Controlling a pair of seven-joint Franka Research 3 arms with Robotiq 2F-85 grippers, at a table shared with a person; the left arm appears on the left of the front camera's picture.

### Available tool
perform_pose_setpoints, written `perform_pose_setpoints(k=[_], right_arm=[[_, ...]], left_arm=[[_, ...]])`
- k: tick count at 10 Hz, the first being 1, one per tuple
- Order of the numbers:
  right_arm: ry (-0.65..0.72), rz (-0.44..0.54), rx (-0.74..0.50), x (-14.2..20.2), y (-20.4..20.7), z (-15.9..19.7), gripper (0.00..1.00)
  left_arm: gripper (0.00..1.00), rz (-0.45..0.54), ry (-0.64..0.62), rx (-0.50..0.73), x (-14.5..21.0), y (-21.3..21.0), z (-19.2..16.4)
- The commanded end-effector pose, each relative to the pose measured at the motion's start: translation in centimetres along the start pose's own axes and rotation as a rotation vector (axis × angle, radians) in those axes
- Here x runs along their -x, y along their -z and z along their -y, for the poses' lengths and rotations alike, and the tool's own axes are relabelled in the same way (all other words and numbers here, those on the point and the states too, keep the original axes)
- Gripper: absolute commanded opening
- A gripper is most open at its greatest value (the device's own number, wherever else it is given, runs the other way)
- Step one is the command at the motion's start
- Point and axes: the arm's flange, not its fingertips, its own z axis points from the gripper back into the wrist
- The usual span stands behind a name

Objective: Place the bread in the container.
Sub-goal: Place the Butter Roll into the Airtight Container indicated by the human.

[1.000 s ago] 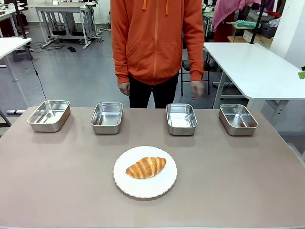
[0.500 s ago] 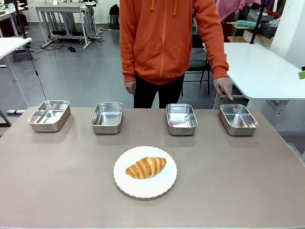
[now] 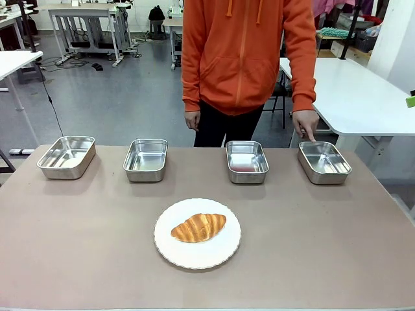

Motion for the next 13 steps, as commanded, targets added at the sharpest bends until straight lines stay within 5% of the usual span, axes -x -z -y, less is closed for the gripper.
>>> perform_pose_setpoints(k=[1, 7, 10, 13], right_arm=[[-0.005, 0.01, -0.005, -0.1, 0.0, 0.0, 1.0], [0.0, 0.0, 0.0, 0.0, 0.0, 0.0, 1.0], [-0.124, -0.206, -0.13, -4.8, 6.9, -2.3, 1.0], [-0.295, -0.461, -0.312, -6.2, 16.7, -7.1, 1.0]], left_arm=[[1.0, 0.014, 0.013, 0.008, 0.0, -0.3, 0.0], [1.0, 0.014, 0.013, 0.008, 0.0, -0.3, 0.0], [1.0, 0.014, 0.013, 0.008, 0.0, -0.3, 0.0], [1.0, 0.014, 0.013, 0.008, 0.0, -0.3, 0.0]])
